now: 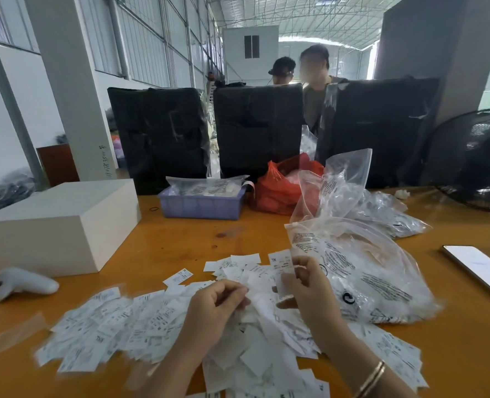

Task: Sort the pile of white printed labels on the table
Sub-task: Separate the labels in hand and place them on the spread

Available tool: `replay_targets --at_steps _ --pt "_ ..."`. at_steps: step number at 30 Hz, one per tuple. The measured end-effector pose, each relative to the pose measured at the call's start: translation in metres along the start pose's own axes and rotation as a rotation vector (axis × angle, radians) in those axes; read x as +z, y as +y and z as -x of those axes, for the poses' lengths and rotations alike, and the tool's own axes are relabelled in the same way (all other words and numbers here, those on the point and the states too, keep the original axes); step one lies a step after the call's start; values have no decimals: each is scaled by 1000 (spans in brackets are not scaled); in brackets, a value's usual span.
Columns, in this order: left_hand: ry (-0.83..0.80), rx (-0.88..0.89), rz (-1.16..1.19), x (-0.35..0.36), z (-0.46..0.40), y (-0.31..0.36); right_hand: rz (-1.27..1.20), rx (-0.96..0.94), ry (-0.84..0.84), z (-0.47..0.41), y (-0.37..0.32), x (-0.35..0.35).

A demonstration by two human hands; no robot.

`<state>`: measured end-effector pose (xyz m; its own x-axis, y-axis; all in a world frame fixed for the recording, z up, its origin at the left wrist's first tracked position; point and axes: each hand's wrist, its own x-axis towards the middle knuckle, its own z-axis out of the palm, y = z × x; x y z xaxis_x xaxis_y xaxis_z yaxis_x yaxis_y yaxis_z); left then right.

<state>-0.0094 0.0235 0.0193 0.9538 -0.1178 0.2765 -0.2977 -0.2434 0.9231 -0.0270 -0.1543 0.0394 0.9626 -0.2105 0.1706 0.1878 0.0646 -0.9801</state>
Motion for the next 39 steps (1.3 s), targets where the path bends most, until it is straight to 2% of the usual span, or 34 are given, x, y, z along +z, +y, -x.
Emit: replay_targets --at_steps 4,9,20,26,32,36,39 --pt "-16 -42 78 3 2 1 -1 69 -55 14 6 -5" --pt "-46 -37 69 3 2 -2 31 39 -84 22 11 -6" --pt "-85 -22 98 1 1 -1 10 8 -9 23 10 -10" --pt "-85 -19 48 2 3 3 243 -6 -160 24 9 -7" --pt "-200 5 9 1 4 6 455 -109 -214 25 10 -7" --pt "-246 14 -59 1 4 2 470 -167 -248 27 12 -6" --pt "-213 24 -99 3 4 3 372 -190 -229 28 14 -4"
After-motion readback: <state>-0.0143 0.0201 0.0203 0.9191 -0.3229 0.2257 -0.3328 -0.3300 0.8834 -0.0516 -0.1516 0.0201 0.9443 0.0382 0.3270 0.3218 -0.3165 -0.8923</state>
